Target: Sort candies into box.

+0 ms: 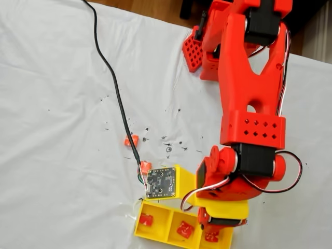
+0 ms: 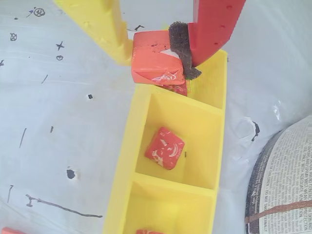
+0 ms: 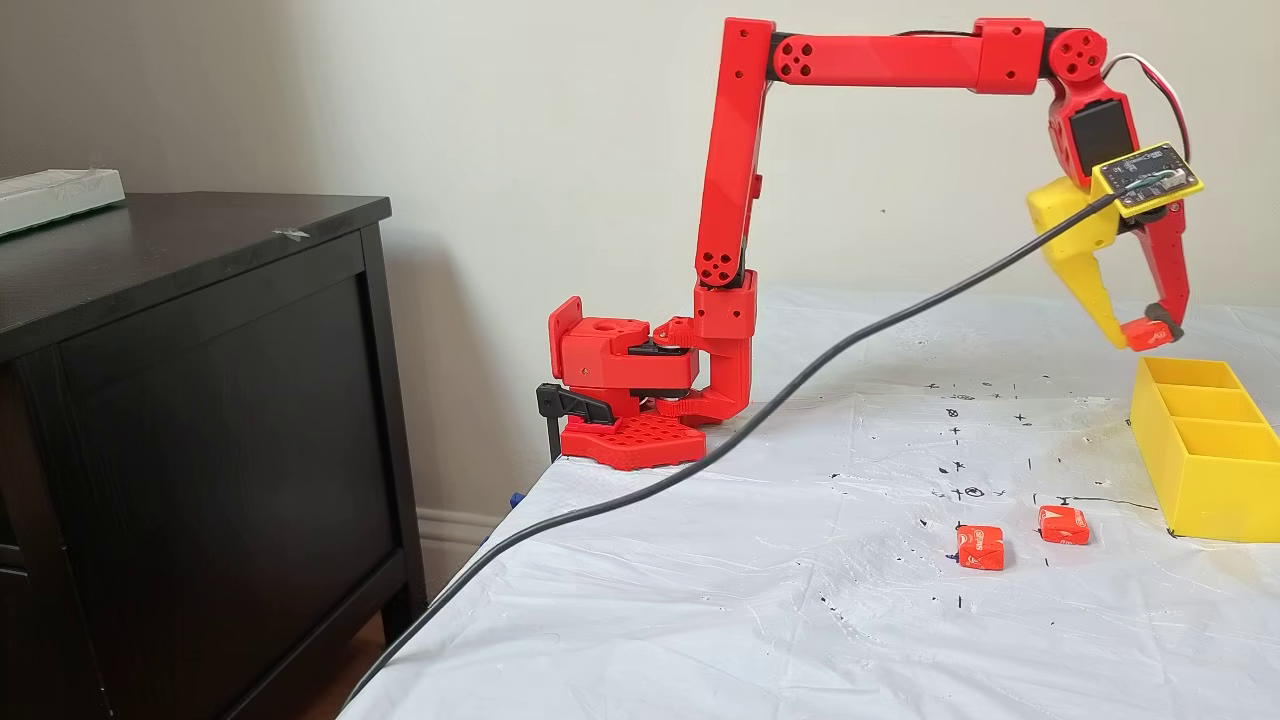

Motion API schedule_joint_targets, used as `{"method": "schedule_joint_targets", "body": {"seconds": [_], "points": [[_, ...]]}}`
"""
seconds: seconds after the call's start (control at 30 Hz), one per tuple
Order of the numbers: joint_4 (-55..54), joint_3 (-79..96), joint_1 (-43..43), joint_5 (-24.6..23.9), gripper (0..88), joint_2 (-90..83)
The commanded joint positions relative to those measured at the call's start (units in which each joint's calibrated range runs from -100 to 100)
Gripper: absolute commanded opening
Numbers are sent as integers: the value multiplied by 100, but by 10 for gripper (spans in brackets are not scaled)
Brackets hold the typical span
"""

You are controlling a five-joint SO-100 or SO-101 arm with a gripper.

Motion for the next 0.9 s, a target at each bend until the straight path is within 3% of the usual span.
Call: {"method": "schedule_joint_targets", "body": {"seconds": [0.0,0.87], "points": [[-110,-997,-230,-54,2,114],[103,-1707,-583,-264,2,581]]}}
